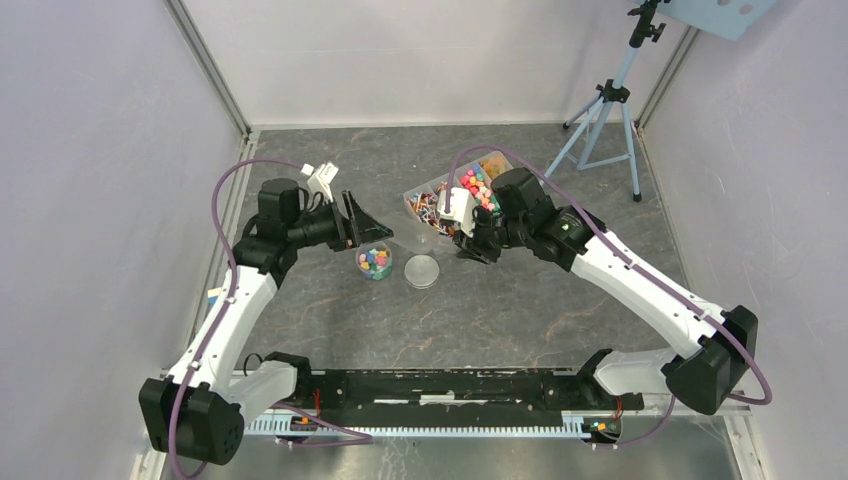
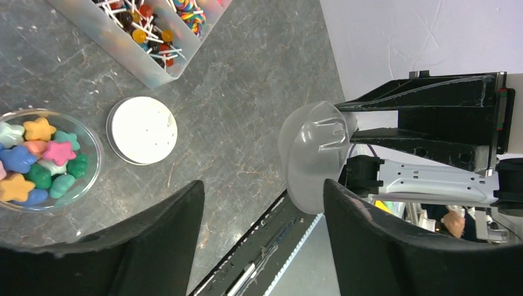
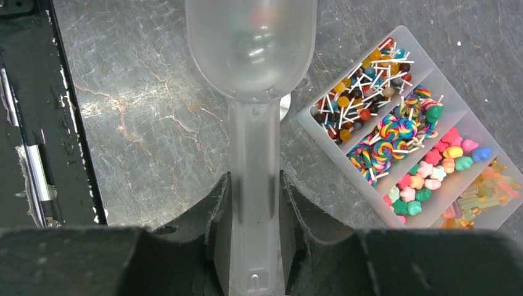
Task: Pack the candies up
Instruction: Adjust the spatula.
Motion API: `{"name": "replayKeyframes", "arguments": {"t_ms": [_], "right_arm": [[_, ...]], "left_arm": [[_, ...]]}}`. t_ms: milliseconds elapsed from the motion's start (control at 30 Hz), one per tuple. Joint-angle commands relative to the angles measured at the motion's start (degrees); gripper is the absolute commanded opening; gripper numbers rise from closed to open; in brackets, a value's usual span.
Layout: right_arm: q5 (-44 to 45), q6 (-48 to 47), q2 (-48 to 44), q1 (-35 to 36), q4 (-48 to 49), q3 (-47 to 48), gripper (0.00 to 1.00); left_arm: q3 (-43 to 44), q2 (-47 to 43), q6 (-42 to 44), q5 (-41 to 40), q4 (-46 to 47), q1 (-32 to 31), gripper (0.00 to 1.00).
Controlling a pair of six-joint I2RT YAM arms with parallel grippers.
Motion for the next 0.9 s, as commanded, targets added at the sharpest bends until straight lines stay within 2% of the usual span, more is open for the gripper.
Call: {"name": "replayKeyframes", "arguments": {"t_ms": [0, 200, 300, 433, 500, 667, 800, 867], "right_arm": [[-3.6, -0.3, -2.0, -0.7, 5.0, -0.2, 0.00], [-9.2, -0.4, -1.8, -4.4, 7.7, -2.4, 0.00], [-11.7, -1.4, -2.4, -6.0, 8.7, -3.7, 0.01], [-16.5, -0.8, -4.5, -9.3, 11.8, -5.4, 0.07], [-21.1, 1.5, -5.6, -11.7, 14.5, -6.5, 0.13], [-30.8, 6.0, -7.3, -17.2, 20.9, -10.5, 0.27], [-30.9, 3.1, -8.5, -17.8, 20.7, -11.3, 0.44], [-31.3, 0.7, -10.3, -17.9, 21.8, -12.3, 0.50]], "left_arm": [[-0.7, 0.7, -3.7, 2.5, 3.9, -0.3, 0.72], [-4.1, 1.2, -11.8, 4.5, 10.1, -0.4, 0.42], [-4.1, 1.6, -13.3, 5.2, 10.2, -0.3, 0.32], [-3.9, 1.3, -16.1, 6.2, 11.3, -0.3, 0.10], [-4.2, 1.0, -17.7, 7.0, 12.5, -0.3, 0.03], [-8.0, -0.3, -25.8, 10.4, 20.2, -0.2, 0.02], [-11.0, -1.8, -32.4, 11.5, 26.3, -0.3, 0.02], [-11.8, -2.5, -33.4, 11.7, 26.3, -0.3, 0.02]]}}
